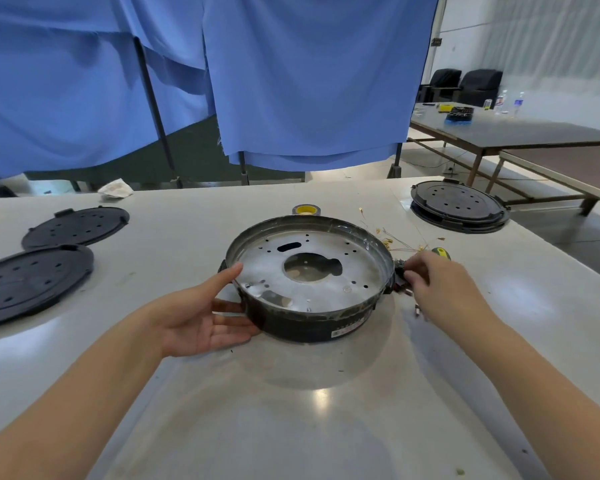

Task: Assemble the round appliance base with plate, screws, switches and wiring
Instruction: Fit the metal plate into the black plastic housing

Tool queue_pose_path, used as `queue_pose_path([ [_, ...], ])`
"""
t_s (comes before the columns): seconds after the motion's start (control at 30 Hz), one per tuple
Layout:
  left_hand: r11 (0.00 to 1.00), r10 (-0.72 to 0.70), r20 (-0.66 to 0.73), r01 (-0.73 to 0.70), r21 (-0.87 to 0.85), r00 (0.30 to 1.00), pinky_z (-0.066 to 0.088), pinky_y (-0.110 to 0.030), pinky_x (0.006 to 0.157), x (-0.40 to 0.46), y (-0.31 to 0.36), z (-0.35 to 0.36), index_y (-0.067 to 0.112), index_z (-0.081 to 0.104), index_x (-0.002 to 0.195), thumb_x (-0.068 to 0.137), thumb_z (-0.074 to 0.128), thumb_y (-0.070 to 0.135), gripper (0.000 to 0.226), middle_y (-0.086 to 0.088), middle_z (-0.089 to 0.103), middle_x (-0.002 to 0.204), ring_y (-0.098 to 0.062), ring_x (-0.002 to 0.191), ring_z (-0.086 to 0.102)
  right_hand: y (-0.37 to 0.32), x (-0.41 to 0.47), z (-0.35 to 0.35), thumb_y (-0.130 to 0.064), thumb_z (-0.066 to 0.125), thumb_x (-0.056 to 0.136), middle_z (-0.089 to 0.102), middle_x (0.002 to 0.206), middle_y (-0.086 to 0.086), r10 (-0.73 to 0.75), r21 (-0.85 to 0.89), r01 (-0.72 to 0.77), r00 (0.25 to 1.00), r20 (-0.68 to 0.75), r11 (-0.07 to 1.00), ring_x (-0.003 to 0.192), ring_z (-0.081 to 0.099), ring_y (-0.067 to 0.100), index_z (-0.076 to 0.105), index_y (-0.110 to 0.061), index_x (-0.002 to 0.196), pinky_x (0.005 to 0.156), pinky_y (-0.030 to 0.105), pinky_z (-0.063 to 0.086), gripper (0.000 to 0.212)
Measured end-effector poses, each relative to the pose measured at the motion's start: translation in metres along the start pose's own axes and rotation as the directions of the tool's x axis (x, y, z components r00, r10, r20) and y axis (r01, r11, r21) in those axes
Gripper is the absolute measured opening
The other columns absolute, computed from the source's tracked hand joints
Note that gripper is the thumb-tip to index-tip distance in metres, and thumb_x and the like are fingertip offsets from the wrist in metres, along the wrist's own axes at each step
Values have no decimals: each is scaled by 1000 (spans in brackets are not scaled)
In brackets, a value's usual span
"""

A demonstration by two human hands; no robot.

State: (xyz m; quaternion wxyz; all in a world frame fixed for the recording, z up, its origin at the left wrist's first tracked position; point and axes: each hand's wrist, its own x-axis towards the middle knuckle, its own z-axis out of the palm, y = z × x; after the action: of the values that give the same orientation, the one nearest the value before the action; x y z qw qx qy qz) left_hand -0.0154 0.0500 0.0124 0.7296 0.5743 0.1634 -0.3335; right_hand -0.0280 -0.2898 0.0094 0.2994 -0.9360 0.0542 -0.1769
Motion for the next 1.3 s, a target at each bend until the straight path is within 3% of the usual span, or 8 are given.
queue_pose_path([
  [0.1,1000,-15,48,15,2,999,60,-45,79,-3,-2,0,-8,55,124,63,79,56,92,-28,66,117,-37,106,68,-15,-12,-13,-8,60,90,68,83,-5,-15,316,54,992,-124,947,72,62,8,66,-24,88,51,15,47,17],
  [0.2,999,-14,90,17,-30,996,60,-44,80,-5,-4,2,-8,51,127,68,77,56,91,-28,65,120,-38,108,67,-38,-31,-25,-2,66,85,72,79,-8,-99,563,147,988,-116,814,73,66,3,70,-28,80,62,11,50,27],
  [0.37,996,45,154,-32,-83,987,55,-47,90,-8,-4,4,-5,49,131,67,79,55,93,-25,63,125,-37,114,63,-71,-73,-29,-19,73,70,75,80,2,-268,791,67,955,126,608,74,71,14,76,-23,82,68,15,53,13],
  [0.7,950,210,65,-188,-250,975,61,-34,69,-9,-22,17,-2,59,116,70,72,19,52,-22,70,113,-31,100,71,-89,-98,18,5,65,82,73,76,13,-139,771,-408,836,531,489,68,70,16,71,0,87,64,21,56,10],
  [0.93,948,178,67,-153,-279,982,62,-33,68,-6,-34,27,-1,65,106,72,64,3,35,-18,72,108,-26,92,74,-102,-91,52,5,61,85,71,79,12,-27,607,-790,607,794,79,67,69,16,68,3,96,66,26,59,13],
  [1.07,965,189,150,-156,-211,970,61,-30,75,-7,-37,27,7,73,106,69,65,1,39,-11,72,115,-22,92,73,-110,-88,66,3,66,80,70,79,10,-18,539,-840,541,841,-68,68,70,15,66,2,97,61,24,58,18],
  [1.2,970,217,169,-193,-152,961,60,-29,79,-8,-36,23,12,76,107,66,70,-1,44,-7,72,117,-16,88,73,-113,-84,76,4,70,73,69,80,10,8,588,-796,593,805,-142,70,71,17,60,2,109,59,24,57,38],
  [1.3,966,229,176,-201,-163,957,60,-28,78,-7,-37,21,10,77,104,67,70,-3,40,-8,72,114,-15,87,73,-114,-81,79,5,66,77,72,80,11,10,588,-791,595,803,-166,68,71,15,66,6,96,57,22,56,19],
])
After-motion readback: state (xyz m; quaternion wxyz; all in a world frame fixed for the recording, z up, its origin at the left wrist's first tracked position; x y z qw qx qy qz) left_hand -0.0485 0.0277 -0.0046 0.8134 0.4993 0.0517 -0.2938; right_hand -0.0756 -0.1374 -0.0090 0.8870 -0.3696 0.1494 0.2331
